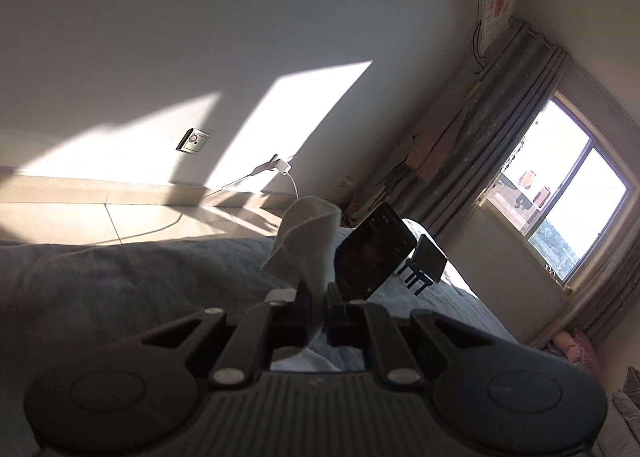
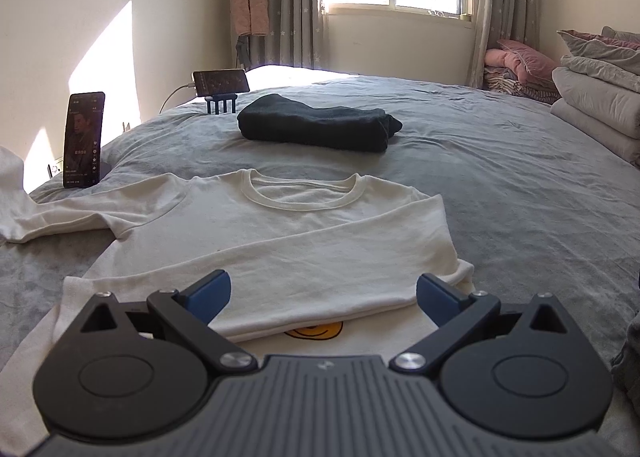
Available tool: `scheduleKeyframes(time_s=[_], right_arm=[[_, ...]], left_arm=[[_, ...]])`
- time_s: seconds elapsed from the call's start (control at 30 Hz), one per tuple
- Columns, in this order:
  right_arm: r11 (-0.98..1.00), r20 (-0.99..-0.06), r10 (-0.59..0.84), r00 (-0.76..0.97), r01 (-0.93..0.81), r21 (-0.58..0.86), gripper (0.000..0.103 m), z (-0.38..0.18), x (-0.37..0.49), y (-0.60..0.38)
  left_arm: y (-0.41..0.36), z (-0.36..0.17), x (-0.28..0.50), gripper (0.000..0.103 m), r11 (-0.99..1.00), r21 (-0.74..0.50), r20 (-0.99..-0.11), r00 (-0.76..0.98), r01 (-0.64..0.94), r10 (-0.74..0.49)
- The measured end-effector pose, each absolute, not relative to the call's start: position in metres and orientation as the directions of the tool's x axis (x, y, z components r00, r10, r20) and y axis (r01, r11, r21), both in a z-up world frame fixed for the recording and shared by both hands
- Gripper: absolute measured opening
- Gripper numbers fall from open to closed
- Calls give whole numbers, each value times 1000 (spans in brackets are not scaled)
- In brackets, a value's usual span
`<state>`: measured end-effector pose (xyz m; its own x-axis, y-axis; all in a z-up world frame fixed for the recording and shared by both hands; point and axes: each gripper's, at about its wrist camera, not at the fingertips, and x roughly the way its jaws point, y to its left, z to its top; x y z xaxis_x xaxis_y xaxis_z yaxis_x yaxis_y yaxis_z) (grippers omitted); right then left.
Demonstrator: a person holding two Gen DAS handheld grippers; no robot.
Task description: Fold clothes
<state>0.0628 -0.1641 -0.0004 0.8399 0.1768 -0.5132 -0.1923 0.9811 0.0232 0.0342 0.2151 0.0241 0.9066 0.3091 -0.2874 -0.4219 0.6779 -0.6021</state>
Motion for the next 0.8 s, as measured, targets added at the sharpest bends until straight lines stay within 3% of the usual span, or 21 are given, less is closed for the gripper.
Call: scheduleKeyframes(time_s=[0.23, 0.8], right_arm=[[979, -512, 202, 835, -189, 79, 101, 2, 64, -169], [972, -513, 230, 827, -165, 169, 101, 4, 68, -179]], left_arm=[[170, 31, 45, 7, 756, -585, -254, 952, -292, 171], [59, 15, 64, 7, 930, -357, -325, 922, 88, -212]])
